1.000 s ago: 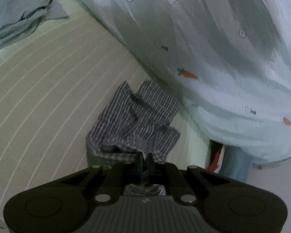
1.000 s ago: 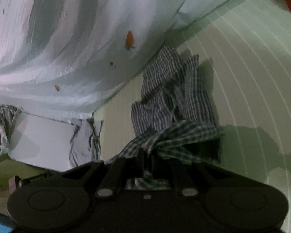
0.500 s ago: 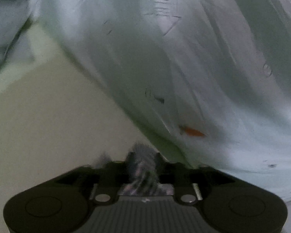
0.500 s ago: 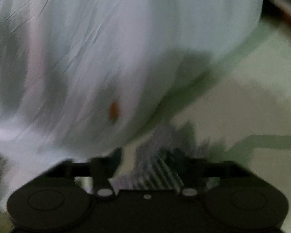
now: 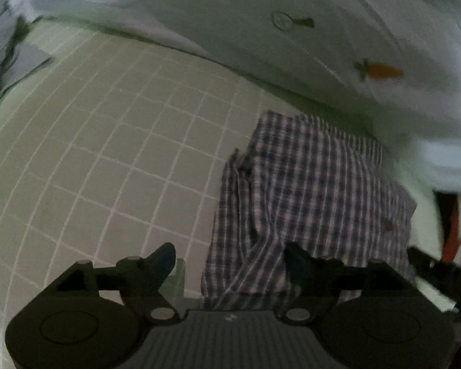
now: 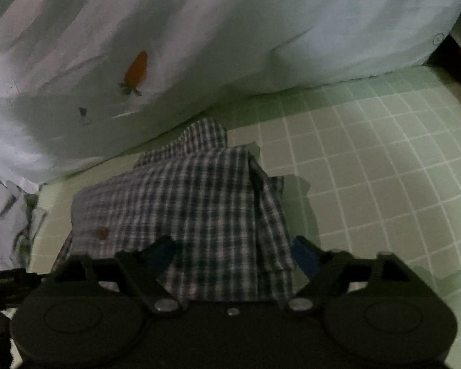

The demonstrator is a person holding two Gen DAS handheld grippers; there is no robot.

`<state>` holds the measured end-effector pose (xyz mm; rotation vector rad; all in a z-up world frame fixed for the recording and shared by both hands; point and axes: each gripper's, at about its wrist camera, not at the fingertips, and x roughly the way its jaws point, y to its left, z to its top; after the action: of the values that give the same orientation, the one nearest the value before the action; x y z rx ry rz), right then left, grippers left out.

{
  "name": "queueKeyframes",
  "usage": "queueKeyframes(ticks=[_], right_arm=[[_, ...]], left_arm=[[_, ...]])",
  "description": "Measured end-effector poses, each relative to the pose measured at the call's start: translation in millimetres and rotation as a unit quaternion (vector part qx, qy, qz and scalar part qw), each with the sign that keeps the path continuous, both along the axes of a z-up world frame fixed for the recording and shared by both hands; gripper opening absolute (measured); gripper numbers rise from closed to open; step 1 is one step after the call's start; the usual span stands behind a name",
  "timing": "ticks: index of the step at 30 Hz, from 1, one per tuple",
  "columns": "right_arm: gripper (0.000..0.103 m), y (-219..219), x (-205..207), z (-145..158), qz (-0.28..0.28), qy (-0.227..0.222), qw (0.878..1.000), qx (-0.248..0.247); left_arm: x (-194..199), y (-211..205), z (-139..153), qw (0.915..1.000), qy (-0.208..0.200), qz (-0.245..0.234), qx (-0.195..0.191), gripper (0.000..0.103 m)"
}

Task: Fold clothes

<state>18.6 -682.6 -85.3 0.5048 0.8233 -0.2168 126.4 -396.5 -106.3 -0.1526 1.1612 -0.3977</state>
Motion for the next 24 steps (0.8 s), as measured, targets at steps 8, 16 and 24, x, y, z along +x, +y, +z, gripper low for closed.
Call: queueKeyframes(ticks=[8, 16, 24], right_arm=[[0.095, -13.3, 19.9, -29.2, -0.027, 0.012, 0.998, 0.062], [0.100, -7.4, 33.4, -40.5, -0.040, 0.024, 0.995, 0.088], [0.062, 23.4, 36.1, -43.1, 0.005, 0.002, 0.988, 0.156]], left_arm=[[21.5, -31.4, -24.4, 0.9988, 0.016, -0.031, 0.033, 0.087], [30.4, -33.2, -32.7, 0.9997, 0.015, -0.019, -0.011, 0.081], [20.0, -30.1, -35.9, 0.9944, 0.051, 0.001, -0.092, 0.018]])
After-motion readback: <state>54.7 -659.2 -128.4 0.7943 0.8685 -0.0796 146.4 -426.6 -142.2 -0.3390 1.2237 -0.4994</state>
